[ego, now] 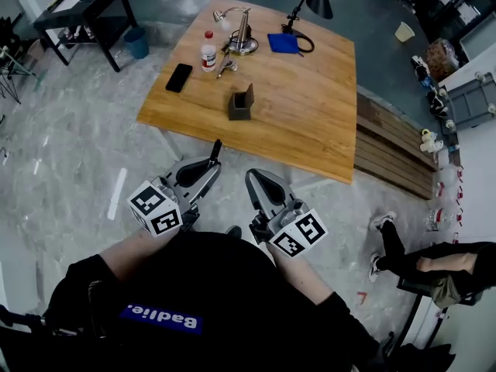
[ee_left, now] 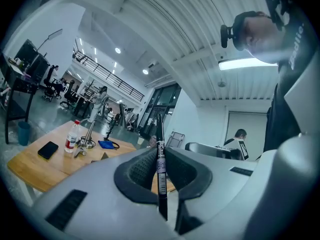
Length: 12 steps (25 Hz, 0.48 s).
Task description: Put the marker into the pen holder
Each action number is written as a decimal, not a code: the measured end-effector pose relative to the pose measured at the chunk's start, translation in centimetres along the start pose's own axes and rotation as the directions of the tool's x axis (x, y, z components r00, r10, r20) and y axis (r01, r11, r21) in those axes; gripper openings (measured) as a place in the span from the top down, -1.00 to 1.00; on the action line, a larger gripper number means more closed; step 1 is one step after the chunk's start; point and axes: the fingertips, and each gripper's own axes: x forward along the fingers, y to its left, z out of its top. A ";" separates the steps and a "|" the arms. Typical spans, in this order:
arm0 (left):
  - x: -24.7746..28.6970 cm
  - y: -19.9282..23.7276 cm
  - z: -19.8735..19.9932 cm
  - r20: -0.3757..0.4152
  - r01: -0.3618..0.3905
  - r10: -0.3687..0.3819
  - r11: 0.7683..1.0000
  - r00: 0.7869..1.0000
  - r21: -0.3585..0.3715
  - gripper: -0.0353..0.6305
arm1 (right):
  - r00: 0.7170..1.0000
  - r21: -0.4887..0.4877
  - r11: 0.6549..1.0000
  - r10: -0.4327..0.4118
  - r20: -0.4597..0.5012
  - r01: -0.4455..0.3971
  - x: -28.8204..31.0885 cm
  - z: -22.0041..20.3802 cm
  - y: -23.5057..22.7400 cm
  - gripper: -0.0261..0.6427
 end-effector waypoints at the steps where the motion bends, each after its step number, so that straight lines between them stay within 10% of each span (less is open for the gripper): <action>1: 0.4 -0.1 0.0 0.003 -0.012 0.012 1.000 1.000 0.005 0.74 | 1.000 -0.002 1.000 0.011 -0.001 -0.011 -0.1 0.1 -0.4 0.90; 12: 3.7 2.0 -0.2 -0.004 -0.100 0.100 0.993 0.995 0.055 0.74 | 0.998 0.023 0.998 0.053 -0.041 -0.053 -0.2 -0.4 -4.3 0.90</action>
